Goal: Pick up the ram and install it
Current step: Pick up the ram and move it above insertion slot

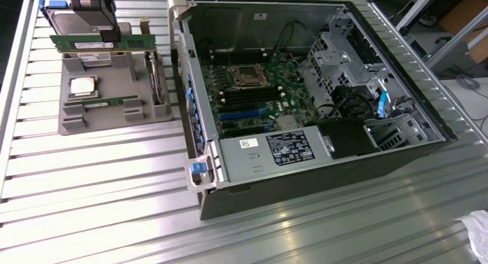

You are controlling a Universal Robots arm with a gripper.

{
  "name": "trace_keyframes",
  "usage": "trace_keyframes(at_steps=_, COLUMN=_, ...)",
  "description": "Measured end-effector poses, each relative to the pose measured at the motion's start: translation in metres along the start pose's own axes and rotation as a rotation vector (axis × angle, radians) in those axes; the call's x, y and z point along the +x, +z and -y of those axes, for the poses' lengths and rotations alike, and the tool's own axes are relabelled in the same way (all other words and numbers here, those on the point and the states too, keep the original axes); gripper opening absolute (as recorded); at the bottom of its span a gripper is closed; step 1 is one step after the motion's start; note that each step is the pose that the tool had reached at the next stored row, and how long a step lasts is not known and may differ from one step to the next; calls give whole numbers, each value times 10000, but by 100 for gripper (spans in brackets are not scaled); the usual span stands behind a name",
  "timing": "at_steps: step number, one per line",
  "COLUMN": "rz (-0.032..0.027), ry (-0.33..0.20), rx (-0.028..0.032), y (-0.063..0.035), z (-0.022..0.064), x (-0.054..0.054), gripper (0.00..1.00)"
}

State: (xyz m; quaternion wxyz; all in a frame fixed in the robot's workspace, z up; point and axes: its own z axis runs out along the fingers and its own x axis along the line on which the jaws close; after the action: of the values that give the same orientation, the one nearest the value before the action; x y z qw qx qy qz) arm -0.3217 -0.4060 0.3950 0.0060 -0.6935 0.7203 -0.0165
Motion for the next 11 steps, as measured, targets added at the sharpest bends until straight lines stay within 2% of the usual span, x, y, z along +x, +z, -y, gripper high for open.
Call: trace_keyframes(at_steps=11, rz=1, ry=0, rx=0, y=4, z=126, x=-5, gripper=12)
